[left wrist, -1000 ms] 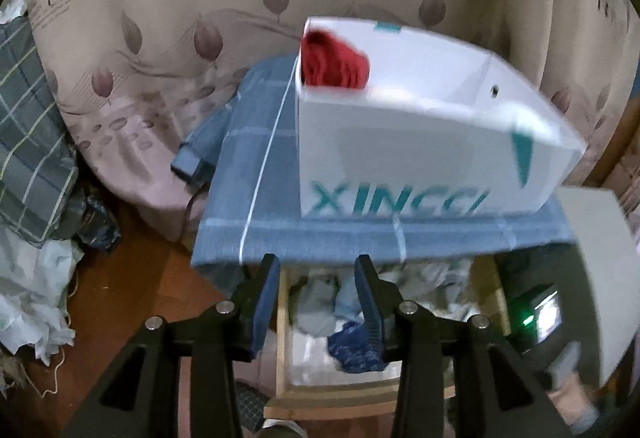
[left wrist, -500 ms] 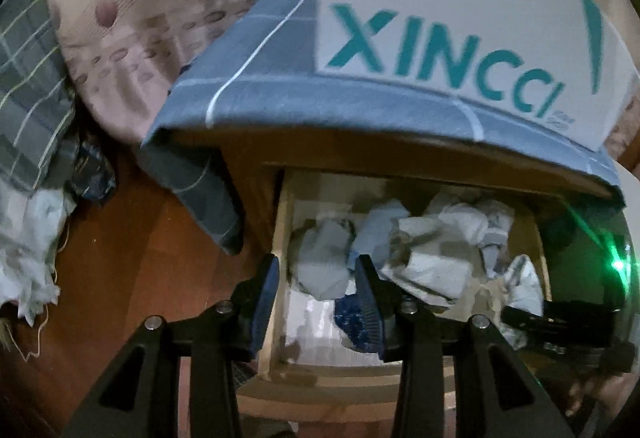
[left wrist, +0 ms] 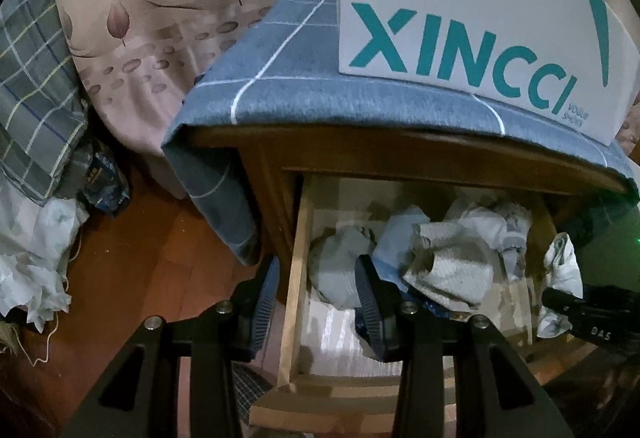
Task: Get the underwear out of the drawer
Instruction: 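Lift the white garment with the right tool and carry it into the box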
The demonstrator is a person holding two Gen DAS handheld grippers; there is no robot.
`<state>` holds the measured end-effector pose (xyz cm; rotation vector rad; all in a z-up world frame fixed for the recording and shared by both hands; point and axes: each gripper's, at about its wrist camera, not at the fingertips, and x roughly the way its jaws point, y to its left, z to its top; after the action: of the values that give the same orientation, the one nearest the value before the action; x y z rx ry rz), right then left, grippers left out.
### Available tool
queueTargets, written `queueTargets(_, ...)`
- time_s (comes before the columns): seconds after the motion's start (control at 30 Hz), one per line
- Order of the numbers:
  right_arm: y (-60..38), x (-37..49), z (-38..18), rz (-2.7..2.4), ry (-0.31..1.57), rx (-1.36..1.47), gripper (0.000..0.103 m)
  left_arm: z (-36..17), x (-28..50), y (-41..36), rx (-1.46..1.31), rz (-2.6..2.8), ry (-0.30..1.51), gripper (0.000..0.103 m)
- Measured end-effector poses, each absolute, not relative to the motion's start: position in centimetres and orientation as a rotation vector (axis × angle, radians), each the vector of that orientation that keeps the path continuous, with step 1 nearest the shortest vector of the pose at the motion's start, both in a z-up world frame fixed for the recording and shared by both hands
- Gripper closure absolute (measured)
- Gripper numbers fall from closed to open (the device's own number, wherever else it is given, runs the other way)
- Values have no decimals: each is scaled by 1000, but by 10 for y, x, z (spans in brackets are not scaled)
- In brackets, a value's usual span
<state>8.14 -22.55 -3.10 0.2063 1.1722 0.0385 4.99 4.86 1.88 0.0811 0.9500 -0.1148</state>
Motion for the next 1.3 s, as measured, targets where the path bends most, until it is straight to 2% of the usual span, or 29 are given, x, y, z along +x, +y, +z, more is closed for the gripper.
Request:
queueTargets(0.67,-225,67,25,37,1103,199,54,14,49,39,124,-144,955,62)
queueTargets(0.93,-226,54,74,54,1047,167,54,14,51,41,117,-140,963,62)
queueTargets(1.3,-229,55,174,57,911,98,54,14,51,45,96,-133,973,62)
